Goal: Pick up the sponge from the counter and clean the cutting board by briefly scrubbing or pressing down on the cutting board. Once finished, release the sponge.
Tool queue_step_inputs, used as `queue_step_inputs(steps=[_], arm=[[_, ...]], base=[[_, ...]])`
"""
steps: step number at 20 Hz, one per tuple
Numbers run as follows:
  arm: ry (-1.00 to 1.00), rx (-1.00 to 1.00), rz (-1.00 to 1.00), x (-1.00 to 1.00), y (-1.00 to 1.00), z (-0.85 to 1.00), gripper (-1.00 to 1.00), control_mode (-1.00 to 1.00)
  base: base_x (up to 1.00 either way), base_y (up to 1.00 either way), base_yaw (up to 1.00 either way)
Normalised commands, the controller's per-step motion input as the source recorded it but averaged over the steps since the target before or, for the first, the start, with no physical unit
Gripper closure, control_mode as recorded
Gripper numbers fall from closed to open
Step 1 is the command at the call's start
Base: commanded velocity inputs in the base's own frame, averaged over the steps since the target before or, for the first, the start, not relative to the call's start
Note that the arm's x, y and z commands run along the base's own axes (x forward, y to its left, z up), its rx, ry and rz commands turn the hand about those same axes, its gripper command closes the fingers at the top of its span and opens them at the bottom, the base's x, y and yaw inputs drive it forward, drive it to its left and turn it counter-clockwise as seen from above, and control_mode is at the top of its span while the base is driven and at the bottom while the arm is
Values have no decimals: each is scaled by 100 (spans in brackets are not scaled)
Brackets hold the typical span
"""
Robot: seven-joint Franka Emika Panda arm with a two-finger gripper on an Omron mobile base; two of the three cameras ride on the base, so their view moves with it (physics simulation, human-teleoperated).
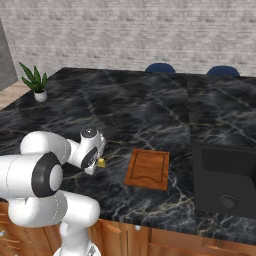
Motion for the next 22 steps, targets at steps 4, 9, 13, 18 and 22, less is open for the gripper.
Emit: queue_step_inputs(steps=[4, 9, 13, 18, 22], arm=[[-18, 1, 0, -22, 18, -35, -100, -100], [-9, 0, -2, -34, 9, -8, -100, -100], [0, 0, -1, -28, 6, 50, -100, -100], [0, 0, -2, -26, 10, 64, -100, -100], [0, 0, -6, -4, 18, 58, -100, -100]], base=[[0, 0, 0], [0, 0, 0], [0, 0, 0], [0, 0, 0], [0, 0, 0]])
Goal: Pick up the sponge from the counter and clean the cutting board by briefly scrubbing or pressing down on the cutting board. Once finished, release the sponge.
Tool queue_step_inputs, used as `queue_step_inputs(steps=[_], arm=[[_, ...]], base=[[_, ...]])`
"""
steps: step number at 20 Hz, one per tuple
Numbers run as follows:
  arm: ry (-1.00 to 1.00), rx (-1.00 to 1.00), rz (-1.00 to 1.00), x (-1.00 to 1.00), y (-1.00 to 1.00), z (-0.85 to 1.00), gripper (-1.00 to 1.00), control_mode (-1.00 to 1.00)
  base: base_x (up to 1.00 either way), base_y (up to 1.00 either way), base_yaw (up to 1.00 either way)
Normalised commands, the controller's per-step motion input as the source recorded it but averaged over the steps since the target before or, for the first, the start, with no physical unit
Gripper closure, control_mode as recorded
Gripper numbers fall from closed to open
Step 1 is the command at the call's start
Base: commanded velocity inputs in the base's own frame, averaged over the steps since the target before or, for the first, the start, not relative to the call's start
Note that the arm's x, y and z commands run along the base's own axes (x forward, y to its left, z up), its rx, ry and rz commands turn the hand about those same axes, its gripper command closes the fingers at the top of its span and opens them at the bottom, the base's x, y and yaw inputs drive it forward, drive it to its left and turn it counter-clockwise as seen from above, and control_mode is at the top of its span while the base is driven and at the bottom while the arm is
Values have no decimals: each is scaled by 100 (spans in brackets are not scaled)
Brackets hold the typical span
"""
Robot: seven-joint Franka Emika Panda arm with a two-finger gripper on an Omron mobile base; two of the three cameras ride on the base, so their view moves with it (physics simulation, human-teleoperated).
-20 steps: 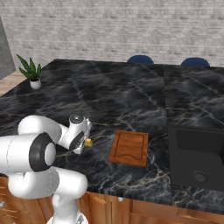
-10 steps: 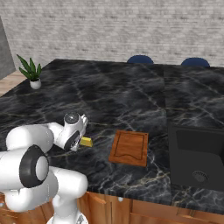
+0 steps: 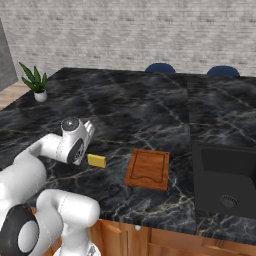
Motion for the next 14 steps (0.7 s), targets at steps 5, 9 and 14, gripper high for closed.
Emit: queue_step_inputs(steps=[5, 9, 14], arm=[[0, 0, -8, -24, 16, 57, -100, -100], [0, 0, -12, -44, 1, 57, -100, -100], [0, 4, -21, -59, 0, 48, -100, -100]], base=[[0, 0, 0], [0, 0, 0], [0, 0, 0]])
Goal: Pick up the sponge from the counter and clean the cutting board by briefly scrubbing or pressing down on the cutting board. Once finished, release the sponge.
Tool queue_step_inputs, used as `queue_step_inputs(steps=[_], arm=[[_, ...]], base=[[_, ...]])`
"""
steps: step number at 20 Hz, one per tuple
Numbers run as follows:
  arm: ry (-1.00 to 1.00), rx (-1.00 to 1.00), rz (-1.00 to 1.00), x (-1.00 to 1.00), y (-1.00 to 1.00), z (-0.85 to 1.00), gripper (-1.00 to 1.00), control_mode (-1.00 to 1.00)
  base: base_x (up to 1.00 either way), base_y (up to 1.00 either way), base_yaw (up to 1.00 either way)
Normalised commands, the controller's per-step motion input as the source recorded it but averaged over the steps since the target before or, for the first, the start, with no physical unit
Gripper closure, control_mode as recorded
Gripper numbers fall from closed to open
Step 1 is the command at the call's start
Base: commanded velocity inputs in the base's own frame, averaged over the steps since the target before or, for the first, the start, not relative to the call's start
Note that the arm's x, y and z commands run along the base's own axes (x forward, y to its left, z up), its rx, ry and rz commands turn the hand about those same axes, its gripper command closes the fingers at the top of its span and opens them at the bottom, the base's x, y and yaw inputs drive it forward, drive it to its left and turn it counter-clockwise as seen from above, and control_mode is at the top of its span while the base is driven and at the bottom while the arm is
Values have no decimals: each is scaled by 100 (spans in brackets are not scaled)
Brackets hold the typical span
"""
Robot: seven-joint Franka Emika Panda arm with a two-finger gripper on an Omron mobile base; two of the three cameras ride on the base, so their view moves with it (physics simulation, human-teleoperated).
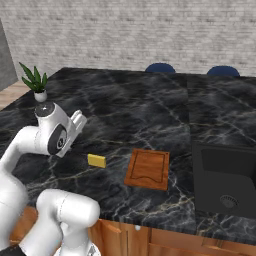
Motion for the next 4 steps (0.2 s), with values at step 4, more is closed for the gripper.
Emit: queue_step_inputs(steps=[4], arm=[[0, 17, -37, -71, 0, 31, -100, -100]], base=[[0, 0, 0]])
